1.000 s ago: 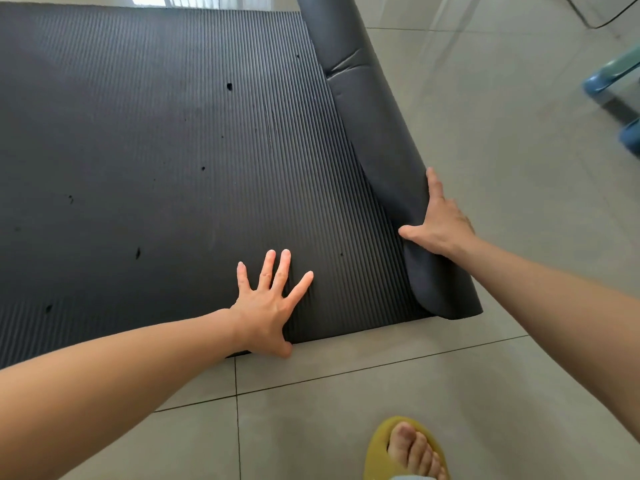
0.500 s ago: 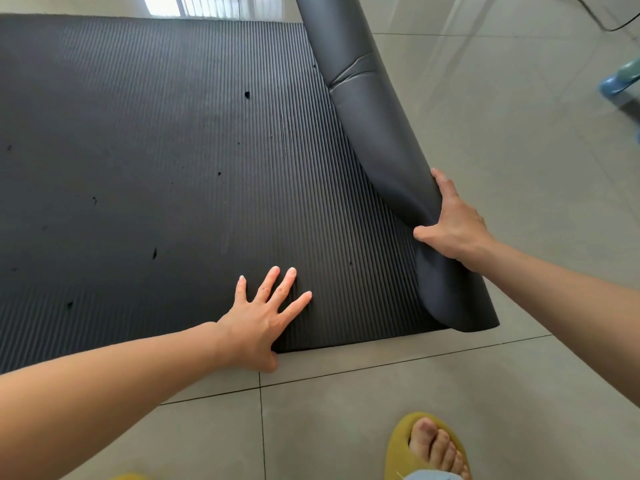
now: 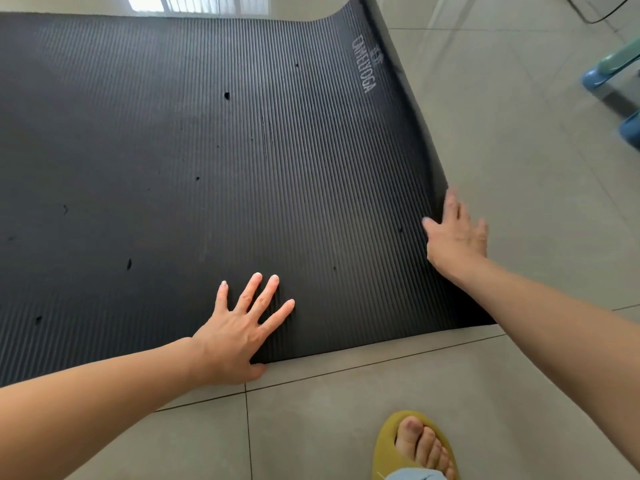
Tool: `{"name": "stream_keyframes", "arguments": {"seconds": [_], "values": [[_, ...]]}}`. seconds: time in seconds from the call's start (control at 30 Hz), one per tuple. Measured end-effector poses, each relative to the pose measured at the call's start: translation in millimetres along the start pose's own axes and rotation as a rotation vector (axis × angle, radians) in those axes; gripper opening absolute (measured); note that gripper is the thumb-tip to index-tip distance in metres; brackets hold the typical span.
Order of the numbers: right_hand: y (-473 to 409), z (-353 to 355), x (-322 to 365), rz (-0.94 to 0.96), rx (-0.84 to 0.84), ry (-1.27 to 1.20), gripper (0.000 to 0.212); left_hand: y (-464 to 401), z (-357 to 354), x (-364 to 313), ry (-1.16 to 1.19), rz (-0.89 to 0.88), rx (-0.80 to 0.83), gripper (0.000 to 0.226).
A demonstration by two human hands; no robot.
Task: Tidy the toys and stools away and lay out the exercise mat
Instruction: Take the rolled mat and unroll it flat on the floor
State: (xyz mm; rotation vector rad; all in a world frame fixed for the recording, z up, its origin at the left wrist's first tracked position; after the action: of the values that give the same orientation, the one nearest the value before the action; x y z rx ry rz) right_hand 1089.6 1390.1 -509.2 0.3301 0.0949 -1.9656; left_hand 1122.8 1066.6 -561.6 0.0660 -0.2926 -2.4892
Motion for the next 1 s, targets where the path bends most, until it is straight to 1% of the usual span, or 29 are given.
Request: {"name": "stream_keyframes", "arguments": {"seconds": [0.03,0.07,0.1,0.13,0.17,0.23,0.27,0.3,0.43,0.53,0.6,0.73,0.77,0.87,0.9,0.97,1.0], "values": [[-4.2,-1.9,-14.8,-0.106,0.043,-0.007,0.049,0.8,-3.5,2.0,-0.005,0.005,-0.028,0.115],[-6.8,-5.2,-30.3,-0.193,0.079,-0.032,0.045,1.3,-7.6,2.7,-0.019,-0.002,-0.042,0.116],[-5.2,-8.5,-42.6,-0.237,0.111,-0.054,0.046,2.3,-10.6,2.5,-0.026,-0.031,-0.088,0.115],[-3.6,-12.1,-52.5,-0.235,0.122,-0.07,0.05,1.5,-10.2,2.1,-0.024,-0.061,-0.149,0.112],[-1.6,-14.7,-58.2,-0.215,0.13,-0.083,0.06,1.9,-12.7,2.7,-0.017,-0.078,-0.194,0.109],[0.9,-19.9,-68.8,-0.212,0.139,-0.132,0.079,-4.3,-11.0,-0.1,0.001,-0.126,-0.198,0.109],[1.2,-21.6,-71.0,-0.224,0.151,-0.164,0.082,-8.6,-8.9,-2.4,-0.004,-0.163,-0.188,0.109],[0.9,-22.9,-75.7,-0.233,0.158,-0.185,0.083,-17.2,-5.6,-8.2,-0.007,-0.213,-0.188,0.107],[-7.1,-25.0,-88.7,-0.265,0.065,-0.335,0.08,-52.5,4.5,-41.1,0.002,-0.392,-0.222,0.098],[-7.8,-35.5,-97.1,-0.303,0.01,-0.472,0.074,-77.7,6.2,-64.7,0.033,-0.461,-0.262,0.093],[-8.2,-43.8,-97.7,-0.282,-0.01,-0.497,0.076,-92.4,11.0,-75.8,0.04,-0.469,-0.284,0.088],[-14.0,-55.2,-107.5,-0.318,-0.095,-0.622,0.073,-134.3,19.8,-91.8,0.063,-0.456,-0.351,0.071],[-15.3,-57.4,-107.7,-0.293,-0.119,-0.603,0.071,-145.2,22.2,-94.7,0.071,-0.454,-0.377,0.067],[-24.0,-69.7,-101.6,-0.147,-0.197,-0.395,0.064,-181.0,36.1,-101.5,0.102,-0.438,-0.469,0.047],[-26.9,-74.1,-96.1,-0.099,-0.182,-0.372,0.064,-192.8,41.9,-102.3,0.11,-0.436,-0.507,0.041],[-36.8,-82.9,-87.5,-0.04,-0.119,-0.437,0.07,-224.3,46.7,-98.2,0.097,-0.416,-0.555,0.039],[-41.2,-85.9,-87.9,-0.05,-0.098,-0.492,0.073,-242.7,48.0,-91.6,0.087,-0.354,-0.547,0.04]]}}
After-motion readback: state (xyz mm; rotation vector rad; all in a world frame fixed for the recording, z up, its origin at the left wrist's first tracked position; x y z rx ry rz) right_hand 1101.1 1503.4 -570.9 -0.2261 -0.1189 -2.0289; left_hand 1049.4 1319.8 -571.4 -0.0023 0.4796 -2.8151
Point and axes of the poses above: each hand's wrist, its own y-axis away from the middle knuckle, its own z-axis out of the back of the hand, x = y × z, the point moved 6 cm from there along -y, towards the middle knuckle, and after that the axes turned 13 degrees about -x, right-handed, at the moved point
